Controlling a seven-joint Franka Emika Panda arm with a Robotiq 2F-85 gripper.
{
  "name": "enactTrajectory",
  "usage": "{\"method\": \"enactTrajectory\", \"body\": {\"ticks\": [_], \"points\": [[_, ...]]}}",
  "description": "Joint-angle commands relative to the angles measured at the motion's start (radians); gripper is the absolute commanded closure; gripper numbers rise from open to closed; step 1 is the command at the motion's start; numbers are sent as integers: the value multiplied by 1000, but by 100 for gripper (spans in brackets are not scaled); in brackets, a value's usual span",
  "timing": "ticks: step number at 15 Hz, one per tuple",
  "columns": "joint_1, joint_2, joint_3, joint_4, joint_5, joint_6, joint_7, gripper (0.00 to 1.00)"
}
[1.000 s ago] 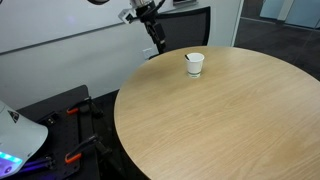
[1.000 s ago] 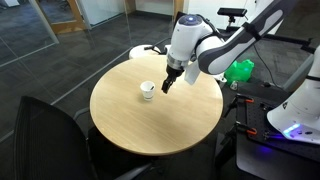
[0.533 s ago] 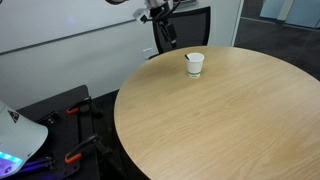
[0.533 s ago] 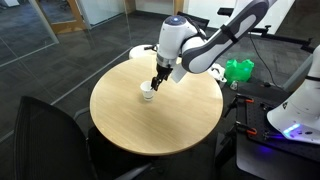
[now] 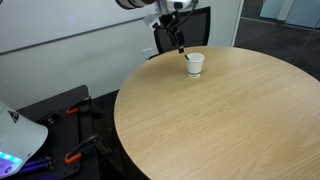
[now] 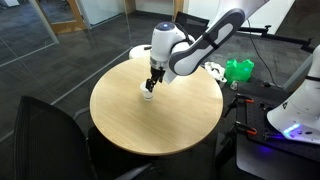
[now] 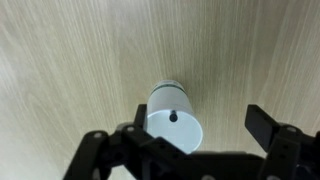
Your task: Put the pen from the cup on the table
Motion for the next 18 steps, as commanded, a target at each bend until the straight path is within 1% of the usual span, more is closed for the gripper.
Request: {"method": "enactTrajectory", "body": {"ticks": [1,6,7,8,10,11,12,16,18], "points": [[-9,50,-6,65,67,-15,-77,0],[-19,91,-14,109,105,-25,-117,0],[-21,99,-14,117,108,-27,-121,3],[-23,105,-15,123,112,-30,-127,10],[-26,117,-16,135,116,-32,-129,16],[-27,121,-16,138,117,-33,-129,22],[-28,127,-16,143,118,-32,-129,20],[-31,142,-17,154,123,-33,-130,31],[-33,147,-17,158,124,-33,-130,39]]}}
